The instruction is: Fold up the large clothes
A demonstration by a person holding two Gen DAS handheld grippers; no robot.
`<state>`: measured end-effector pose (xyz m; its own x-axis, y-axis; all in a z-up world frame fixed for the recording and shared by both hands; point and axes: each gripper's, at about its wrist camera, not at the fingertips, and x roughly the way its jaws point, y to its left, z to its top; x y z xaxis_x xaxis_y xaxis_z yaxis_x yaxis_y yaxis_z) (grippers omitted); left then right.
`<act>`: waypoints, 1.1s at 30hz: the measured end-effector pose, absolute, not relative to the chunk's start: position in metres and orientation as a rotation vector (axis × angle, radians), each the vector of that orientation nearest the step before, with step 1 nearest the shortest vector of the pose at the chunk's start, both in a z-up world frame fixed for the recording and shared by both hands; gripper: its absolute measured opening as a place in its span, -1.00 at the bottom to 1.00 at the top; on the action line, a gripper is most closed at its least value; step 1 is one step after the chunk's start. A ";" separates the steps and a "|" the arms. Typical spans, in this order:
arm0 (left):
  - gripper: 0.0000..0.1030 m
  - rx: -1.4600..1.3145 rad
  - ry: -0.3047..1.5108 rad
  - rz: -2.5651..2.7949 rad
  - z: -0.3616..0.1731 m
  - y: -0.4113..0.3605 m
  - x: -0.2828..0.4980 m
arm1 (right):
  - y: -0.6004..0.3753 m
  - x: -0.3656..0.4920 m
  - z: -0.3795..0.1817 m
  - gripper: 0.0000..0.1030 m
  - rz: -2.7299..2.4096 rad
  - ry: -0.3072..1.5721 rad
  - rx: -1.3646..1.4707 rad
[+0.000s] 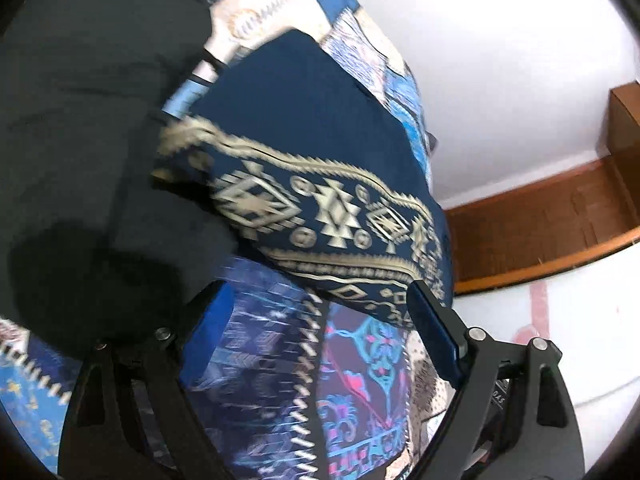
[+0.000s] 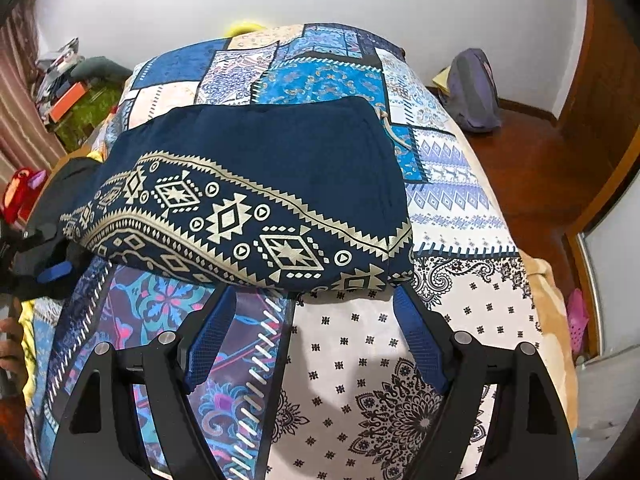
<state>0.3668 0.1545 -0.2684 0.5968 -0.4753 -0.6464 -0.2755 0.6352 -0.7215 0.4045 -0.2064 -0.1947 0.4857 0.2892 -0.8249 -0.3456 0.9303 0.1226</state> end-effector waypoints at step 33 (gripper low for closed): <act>-0.70 -0.628 0.669 0.177 -0.182 0.134 0.436 | -0.139 0.441 -0.159 0.52 0.437 0.910 -0.112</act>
<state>0.4361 0.1338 -0.1818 0.7778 -0.0429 -0.6270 -0.3472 0.8022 -0.4856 0.4409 -0.1392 -0.1592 0.5327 0.3187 -0.7840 -0.4121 0.9068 0.0886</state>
